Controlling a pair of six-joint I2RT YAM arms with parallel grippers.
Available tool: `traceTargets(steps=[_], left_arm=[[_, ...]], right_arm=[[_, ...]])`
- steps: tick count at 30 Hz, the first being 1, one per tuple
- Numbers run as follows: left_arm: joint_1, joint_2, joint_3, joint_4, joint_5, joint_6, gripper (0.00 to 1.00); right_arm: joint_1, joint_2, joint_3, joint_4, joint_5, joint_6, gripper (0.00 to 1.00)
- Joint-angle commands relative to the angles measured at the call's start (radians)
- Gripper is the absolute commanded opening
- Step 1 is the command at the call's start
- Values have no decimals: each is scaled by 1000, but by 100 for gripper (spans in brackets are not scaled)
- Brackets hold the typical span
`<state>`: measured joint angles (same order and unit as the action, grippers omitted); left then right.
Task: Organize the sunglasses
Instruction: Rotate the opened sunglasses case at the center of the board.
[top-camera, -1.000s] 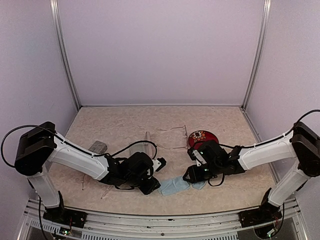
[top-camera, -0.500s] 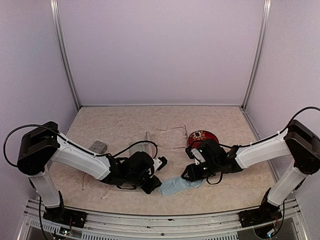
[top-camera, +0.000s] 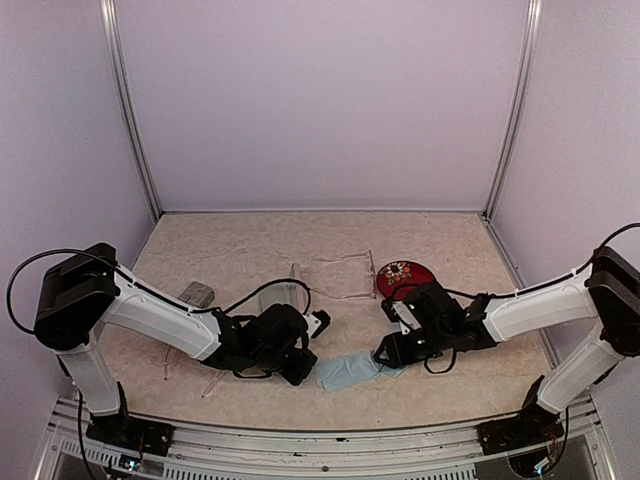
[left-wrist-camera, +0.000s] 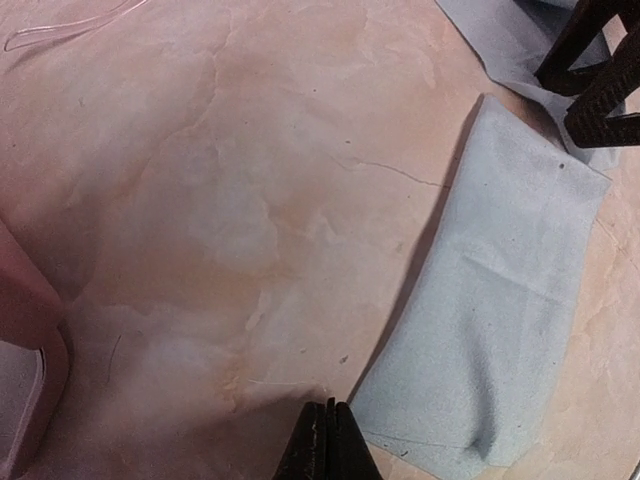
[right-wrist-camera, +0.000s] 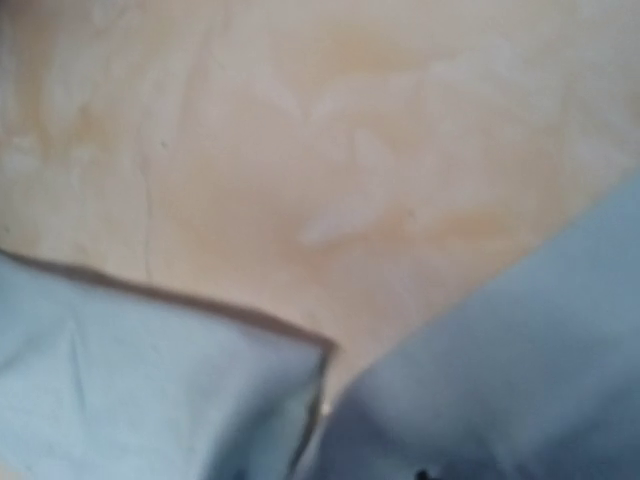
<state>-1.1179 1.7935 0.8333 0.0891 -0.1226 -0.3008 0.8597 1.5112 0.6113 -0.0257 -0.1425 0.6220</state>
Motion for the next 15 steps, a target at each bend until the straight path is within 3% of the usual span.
traceTargets(steps=[1,8,15], left_arm=[[7,-16,6,-29,-37,-9,4],[10,-139,-40,-16,-18,-28,25],[83,-259,-103,-32,-9,-39,36]], right_arm=[[-10,-45,-46,-58,31,13,42],[-23,-71,-65,-134,75,10,43],[-44,-149,-45,-205,110,-3,44]])
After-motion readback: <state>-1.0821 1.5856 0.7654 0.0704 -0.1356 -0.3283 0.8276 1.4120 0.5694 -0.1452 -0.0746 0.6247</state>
